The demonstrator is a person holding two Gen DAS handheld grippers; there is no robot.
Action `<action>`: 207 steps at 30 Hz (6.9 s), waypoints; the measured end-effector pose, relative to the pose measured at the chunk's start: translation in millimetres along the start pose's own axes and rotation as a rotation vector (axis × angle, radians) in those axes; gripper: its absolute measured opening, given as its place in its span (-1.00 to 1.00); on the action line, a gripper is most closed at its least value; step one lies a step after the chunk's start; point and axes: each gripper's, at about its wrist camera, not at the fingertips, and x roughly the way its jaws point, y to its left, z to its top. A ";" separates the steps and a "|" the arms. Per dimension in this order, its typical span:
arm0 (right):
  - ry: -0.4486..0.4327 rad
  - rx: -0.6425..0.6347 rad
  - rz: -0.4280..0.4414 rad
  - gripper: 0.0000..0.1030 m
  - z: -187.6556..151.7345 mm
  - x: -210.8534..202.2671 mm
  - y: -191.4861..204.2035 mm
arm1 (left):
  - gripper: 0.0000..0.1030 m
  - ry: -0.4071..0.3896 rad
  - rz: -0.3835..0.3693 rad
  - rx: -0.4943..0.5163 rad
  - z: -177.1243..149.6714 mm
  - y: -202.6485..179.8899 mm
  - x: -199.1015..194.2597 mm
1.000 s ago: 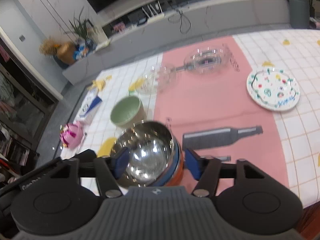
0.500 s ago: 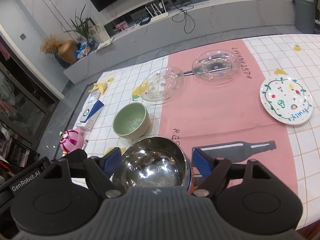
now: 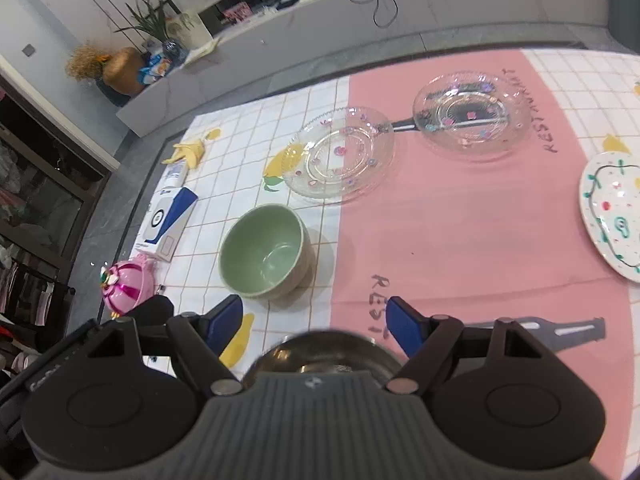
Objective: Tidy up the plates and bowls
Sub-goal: 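Close the left tool on the pale green bowl rim while the right tool grips it, then lift the green bowl with both tools and lower it into the blue bowl, then open both tools and raise them off the stacked bowls, then move both tools to the rim of the white painted plate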
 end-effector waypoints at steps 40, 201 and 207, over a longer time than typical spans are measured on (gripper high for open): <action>0.195 0.178 0.039 -0.70 37.6 113.0 -1.8 | -0.50 0.114 -0.027 -0.108 11.6 23.3 104.3; -0.362 0.368 -0.057 0.21 -54.3 -138.8 -276.8 | 0.18 0.041 -0.256 0.199 -134.2 -227.5 33.1; -0.359 0.403 -0.084 0.12 -42.7 -119.2 -306.6 | 0.18 0.058 -0.253 0.180 -137.7 -234.8 69.2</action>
